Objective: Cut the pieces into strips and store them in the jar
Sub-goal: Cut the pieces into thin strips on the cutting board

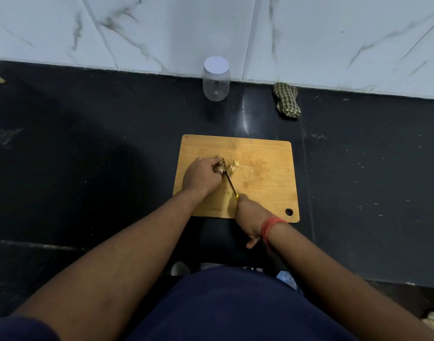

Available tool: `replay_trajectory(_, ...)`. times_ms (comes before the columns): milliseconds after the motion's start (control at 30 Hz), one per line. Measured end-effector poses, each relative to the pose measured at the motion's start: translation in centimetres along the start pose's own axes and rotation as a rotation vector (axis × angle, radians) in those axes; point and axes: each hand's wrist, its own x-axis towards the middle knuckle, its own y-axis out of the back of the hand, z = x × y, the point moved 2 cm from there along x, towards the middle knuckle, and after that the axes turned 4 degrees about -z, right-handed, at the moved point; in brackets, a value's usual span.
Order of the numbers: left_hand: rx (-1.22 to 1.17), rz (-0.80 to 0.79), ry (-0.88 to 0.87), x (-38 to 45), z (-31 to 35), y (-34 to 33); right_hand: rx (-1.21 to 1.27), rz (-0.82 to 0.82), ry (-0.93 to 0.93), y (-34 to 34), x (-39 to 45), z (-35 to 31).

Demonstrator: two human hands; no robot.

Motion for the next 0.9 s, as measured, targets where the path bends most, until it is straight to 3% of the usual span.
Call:
replay_trajectory(400,-0.078,-0.083,-0.016,0.6,-0.8,-0.2,0.061,0.029,0.021,1.3,1.7,-0.6)
replay_trajectory(900,-0.074,-0.077,-0.026,0.9,-1.1,-0.1,0.117,0.048,0.008,1.0,2.7,-2.6)
